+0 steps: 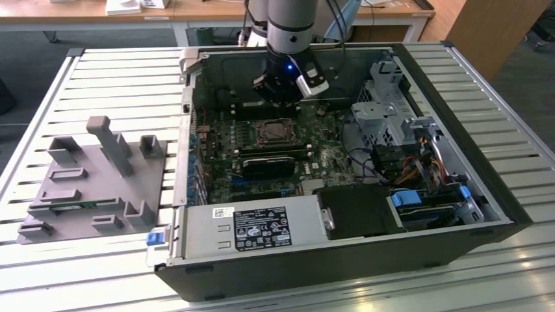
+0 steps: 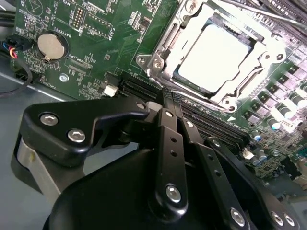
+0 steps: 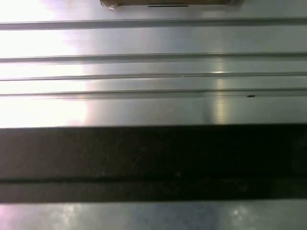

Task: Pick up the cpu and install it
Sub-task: 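Install the first cpu locking lever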

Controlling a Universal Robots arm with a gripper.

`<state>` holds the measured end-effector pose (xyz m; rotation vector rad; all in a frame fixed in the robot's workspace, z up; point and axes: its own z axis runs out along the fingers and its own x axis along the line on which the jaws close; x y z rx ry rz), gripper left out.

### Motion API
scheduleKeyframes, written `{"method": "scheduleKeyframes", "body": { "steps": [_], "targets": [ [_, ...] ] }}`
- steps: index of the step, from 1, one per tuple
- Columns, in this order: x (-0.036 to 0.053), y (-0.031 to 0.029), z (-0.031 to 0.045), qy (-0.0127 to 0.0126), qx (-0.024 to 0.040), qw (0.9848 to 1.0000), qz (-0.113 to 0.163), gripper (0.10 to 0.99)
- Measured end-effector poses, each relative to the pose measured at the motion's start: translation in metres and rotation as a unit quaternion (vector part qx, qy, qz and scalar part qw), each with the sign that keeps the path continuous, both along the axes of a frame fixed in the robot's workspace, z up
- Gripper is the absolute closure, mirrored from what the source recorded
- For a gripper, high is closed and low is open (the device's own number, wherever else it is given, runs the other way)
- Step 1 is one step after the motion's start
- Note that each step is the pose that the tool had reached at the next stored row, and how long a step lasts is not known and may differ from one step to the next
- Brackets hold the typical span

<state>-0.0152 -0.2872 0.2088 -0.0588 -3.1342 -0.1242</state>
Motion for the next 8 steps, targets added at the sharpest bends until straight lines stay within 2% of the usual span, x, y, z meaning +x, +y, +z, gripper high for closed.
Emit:
{"method": "scheduleKeyframes", "body": {
  "steps": [8],
  "targets": [
    [0.0005,-0.0058,-0.0001,0.0,0.0,1.0,0.0,0.98]
  ]
}}
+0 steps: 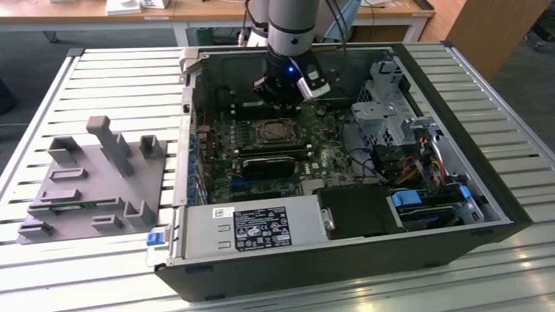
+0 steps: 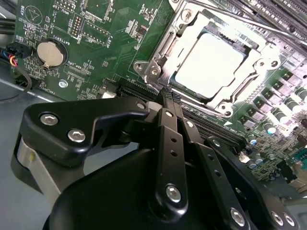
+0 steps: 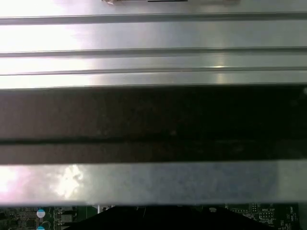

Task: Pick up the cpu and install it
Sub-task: 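Install the first cpu locking lever, then install the second cpu locking lever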

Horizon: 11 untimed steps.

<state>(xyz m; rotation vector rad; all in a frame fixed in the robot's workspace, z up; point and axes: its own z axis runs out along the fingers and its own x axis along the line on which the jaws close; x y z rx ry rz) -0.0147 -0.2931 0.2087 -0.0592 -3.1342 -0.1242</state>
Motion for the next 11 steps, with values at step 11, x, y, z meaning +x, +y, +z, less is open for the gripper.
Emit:
{"method": "scheduleKeyframes", "body": {
  "steps": [11],
  "targets": [
    [0.0001,-0.0035,-0.0005,0.0,-0.0003,1.0,0.0,0.98]
  ]
}}
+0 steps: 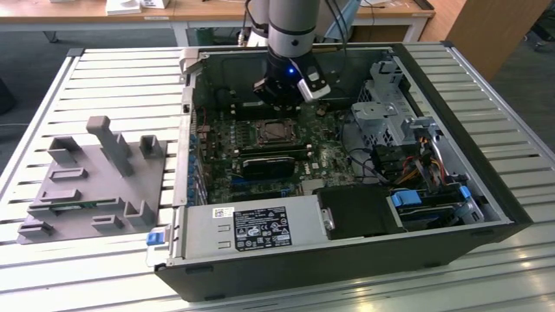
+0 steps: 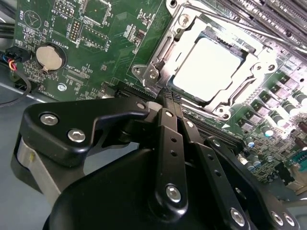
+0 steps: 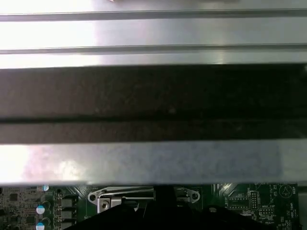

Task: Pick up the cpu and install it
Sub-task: 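Install the second cpu locking lever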

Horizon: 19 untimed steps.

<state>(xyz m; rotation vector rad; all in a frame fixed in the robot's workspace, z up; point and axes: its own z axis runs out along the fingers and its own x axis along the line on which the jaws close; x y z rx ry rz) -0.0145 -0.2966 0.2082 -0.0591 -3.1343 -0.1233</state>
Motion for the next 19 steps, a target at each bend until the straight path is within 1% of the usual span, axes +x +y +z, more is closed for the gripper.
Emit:
{"method": "scheduleKeyframes", "body": {
  "steps": [8,13,15,19],
  "targets": [
    [0.0011,-0.0061,-0.0002,0.0,0.0,1.0,0.0,0.98],
    [0.0011,-0.008,0.0001,0.0,-0.0001,1.0,0.0,0.98],
    [0.0011,-0.008,0.0026,0.0,0.0,1.0,0.0,0.98],
    [0.0011,-0.0081,0.0144,0.0,0.0,1.0,0.0,0.98]
  ]
}}
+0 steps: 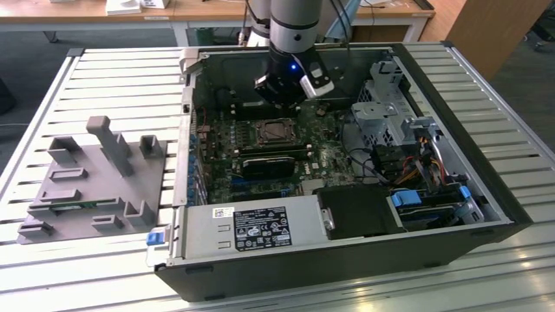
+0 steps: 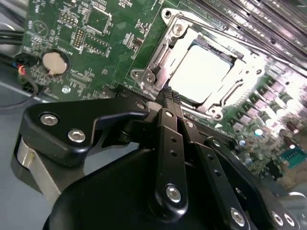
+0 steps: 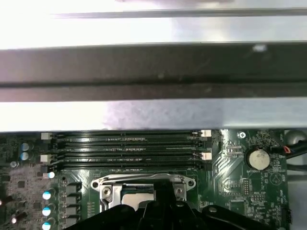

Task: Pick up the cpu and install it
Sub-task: 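Install the second cpu locking lever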

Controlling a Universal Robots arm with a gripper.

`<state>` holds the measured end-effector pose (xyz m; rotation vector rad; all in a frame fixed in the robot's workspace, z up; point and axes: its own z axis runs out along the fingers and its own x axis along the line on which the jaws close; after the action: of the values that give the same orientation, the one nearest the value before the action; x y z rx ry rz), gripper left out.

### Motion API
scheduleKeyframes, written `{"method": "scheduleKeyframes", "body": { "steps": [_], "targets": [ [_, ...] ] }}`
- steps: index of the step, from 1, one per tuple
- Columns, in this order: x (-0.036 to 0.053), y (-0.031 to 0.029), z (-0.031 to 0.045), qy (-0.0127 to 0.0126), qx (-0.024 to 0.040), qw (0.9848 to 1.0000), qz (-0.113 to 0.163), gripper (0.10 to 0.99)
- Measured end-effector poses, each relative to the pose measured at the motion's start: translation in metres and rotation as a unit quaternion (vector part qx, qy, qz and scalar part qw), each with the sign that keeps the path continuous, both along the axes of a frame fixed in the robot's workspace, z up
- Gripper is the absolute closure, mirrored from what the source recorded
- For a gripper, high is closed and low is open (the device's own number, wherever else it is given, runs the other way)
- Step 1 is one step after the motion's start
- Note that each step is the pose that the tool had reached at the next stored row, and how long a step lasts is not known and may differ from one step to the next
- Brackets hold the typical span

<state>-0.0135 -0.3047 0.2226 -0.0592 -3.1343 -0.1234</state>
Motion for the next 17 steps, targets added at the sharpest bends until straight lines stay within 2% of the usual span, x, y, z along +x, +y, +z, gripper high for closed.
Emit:
{"method": "scheduleKeyframes", "body": {
  "steps": [4,6,10,17],
  "targets": [
    [0.0,0.0,0.0156,0.0,0.0,1.0,0.0,0.98],
    [0.0,0.0,0.0206,0.0001,-0.0001,1.0,0.0,0.98],
    [0.0,-0.0009,0.0213,0.0019,0.0,1.0,0.0,0.98],
    [0.0,-0.0133,0.0212,0.0019,0.0001,1.0,0.0,0.98]
  ]
}}
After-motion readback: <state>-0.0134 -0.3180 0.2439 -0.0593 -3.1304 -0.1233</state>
